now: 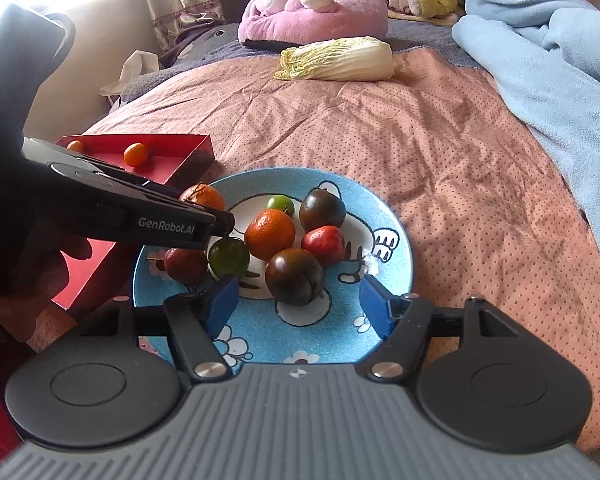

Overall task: Organize fruits
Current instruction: 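Open the right tool over the plate while the left tool releases the orange onto it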

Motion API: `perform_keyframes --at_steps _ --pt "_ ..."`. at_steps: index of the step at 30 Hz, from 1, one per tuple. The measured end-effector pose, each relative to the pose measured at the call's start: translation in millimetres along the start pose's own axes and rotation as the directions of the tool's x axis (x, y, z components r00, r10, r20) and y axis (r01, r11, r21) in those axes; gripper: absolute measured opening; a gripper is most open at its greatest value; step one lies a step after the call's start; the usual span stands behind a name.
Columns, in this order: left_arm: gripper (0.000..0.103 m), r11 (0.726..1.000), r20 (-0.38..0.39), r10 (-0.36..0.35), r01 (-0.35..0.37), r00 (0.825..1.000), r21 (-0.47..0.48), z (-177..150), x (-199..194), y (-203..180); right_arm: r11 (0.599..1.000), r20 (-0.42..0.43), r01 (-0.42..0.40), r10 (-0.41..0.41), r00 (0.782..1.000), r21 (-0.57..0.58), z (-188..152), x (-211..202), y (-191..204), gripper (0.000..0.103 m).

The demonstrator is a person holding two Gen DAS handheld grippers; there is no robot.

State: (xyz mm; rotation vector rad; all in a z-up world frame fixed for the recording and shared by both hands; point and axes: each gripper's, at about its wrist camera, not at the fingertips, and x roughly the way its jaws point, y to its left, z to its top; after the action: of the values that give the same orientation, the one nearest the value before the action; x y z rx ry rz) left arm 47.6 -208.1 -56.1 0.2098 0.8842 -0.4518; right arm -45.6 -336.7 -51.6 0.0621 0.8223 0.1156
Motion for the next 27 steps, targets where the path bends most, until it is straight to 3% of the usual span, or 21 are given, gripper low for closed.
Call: perform_keyframes --at_steps 2,4,16,27 --pt "0.064 1.000 0.032 0.007 -0.007 0.999 0.002 -1 -8 0 1.000 0.006 0.000 0.000 1.000 -0.006 2 -3 3 0.072" --pt "0.067 1.000 0.057 -0.004 0.004 0.998 0.003 0 -14 1 1.000 0.010 -0.007 0.007 1.000 -0.009 4 -4 8 0.072" --pt "0.067 0.999 0.107 -0.044 0.044 0.993 0.000 -3 -45 21 0.998 0.026 -0.026 0.028 0.999 -0.056 17 -12 44 0.074" --pt "0.067 0.995 0.126 0.062 -0.052 0.990 -0.082 -12 -69 96 0.984 0.038 -0.115 0.122 0.992 -0.137 49 0 110 0.074"
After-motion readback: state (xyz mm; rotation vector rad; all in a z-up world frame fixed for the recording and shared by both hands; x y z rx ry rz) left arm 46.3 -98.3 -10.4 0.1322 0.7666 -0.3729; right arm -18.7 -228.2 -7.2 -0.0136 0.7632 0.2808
